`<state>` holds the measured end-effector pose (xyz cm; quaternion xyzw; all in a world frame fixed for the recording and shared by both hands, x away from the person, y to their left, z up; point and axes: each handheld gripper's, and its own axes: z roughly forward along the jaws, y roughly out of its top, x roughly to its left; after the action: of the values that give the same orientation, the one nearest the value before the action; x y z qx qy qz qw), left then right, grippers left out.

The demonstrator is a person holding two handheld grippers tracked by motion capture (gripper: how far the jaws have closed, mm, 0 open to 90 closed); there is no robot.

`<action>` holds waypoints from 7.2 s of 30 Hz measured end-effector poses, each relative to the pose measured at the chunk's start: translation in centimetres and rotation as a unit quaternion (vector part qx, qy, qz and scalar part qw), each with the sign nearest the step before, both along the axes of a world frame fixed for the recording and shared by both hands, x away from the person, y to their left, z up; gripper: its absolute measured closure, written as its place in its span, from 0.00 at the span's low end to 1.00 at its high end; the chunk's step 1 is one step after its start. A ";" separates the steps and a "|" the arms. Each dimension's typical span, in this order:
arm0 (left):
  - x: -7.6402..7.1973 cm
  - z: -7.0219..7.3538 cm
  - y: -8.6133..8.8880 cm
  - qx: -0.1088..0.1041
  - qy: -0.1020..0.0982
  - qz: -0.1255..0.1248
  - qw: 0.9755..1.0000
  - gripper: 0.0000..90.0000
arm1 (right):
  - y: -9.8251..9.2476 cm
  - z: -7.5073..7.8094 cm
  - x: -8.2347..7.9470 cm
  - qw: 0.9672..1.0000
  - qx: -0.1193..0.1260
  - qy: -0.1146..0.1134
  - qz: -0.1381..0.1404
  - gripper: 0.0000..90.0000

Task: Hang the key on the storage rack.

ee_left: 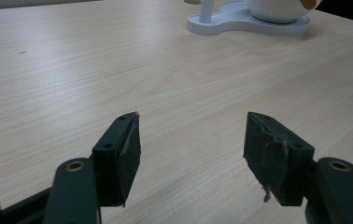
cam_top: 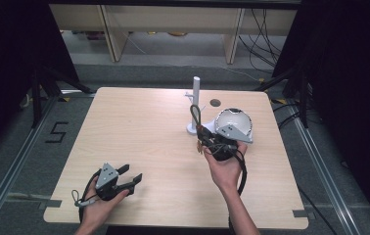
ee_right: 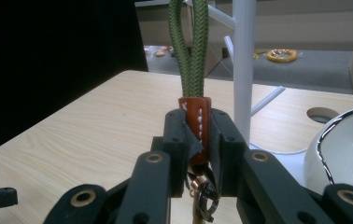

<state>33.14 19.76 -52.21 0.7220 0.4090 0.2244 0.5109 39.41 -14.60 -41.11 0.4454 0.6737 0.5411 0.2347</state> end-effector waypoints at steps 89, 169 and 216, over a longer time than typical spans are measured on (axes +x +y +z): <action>0.0 0.0 0.0 0.002 0.001 0.000 1.000 0.40 | 2.6 1.1 3.7 1.000 -0.004 -0.003 -0.003 0.88; 0.0 0.0 0.0 0.005 -0.002 -0.002 1.000 0.39 | 3.1 -0.2 7.1 0.998 0.000 0.039 -0.039 0.88; -0.1 0.0 -0.1 0.006 -0.001 -0.003 1.000 0.40 | 2.3 -0.7 7.3 0.996 -0.044 0.052 -0.053 0.77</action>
<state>33.09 19.61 -52.21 0.7261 0.4049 0.2260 0.5077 46.68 -12.30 -41.79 0.4971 0.6835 0.4736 0.2477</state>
